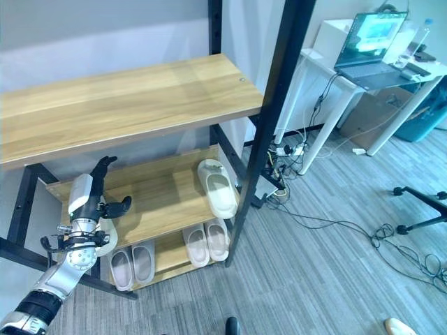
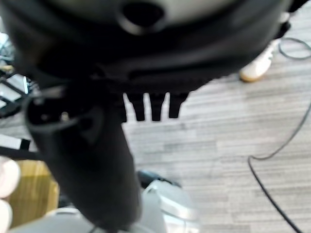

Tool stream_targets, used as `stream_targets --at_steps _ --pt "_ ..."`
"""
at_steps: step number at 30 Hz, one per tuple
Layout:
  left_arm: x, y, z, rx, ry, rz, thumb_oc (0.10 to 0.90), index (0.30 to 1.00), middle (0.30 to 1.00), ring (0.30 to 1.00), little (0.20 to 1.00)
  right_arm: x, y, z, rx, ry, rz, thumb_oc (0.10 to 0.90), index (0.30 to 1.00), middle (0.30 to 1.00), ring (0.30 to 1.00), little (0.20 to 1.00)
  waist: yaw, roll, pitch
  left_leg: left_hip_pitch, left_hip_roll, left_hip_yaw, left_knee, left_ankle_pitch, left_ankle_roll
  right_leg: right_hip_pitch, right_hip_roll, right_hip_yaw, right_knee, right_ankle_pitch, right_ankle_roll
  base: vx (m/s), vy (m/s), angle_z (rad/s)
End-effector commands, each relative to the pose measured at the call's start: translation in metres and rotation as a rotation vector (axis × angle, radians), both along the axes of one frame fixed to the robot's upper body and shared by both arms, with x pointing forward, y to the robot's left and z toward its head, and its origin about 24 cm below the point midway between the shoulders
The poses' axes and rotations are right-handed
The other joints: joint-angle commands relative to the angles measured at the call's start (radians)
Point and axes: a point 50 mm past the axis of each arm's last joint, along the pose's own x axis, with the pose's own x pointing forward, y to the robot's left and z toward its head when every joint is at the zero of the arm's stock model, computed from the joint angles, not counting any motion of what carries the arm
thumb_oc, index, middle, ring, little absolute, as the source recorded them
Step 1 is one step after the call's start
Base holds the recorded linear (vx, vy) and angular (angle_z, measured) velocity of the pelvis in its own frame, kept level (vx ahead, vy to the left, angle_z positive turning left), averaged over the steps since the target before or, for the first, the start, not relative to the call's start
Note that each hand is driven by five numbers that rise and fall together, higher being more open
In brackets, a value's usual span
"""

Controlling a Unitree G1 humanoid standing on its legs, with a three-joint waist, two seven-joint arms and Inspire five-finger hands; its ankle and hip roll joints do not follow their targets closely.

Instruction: Arrange the slippers neatly on the shoe rack.

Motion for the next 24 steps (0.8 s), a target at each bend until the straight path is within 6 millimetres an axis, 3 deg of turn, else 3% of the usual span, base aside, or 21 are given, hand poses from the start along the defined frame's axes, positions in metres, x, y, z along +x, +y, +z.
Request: stream_targets --at_steps 1,11,24 --pt "0.025 0.028 0.073 0.076 -0.306 0.094 0.8 0.9 0.9 0.9 0.9 0.015 0.007 0.002 0.009 -0.075 0.023 0.8 0.9 0.9 0.9 0.9 0.012 -0.008 0.0 -0.009 -0.035 -0.032 0.003 -0.053 -0.007 0.043 0.008 0.029 0.013 -0.093 0.064 0.0 0.0 0.0" --pt "0.019 0.055 0.07 0.157 -0.254 0.18 0.8 0.9 0.9 0.9 0.9 0.015 0.006 0.002 0.004 -0.074 0.024 0.8 0.9 0.9 0.9 0.9 0.018 -0.01 0.005 0.011 -0.033 -0.032 0.003 -0.06 -0.007 0.062 0.008 0.026 0.013 -0.097 0.067 0.0 0.0 0.0" --pt "0.011 0.07 0.058 0.276 -0.129 0.196 0.8 0.9 0.9 0.9 0.9 0.017 0.003 0.003 0.002 -0.077 0.031 0.8 0.9 0.9 0.9 0.9 0.025 -0.015 0.017 0.019 -0.032 -0.032 0.003 -0.062 -0.006 0.069 0.008 0.025 0.013 -0.1 0.068 0.0 0.0 0.0"
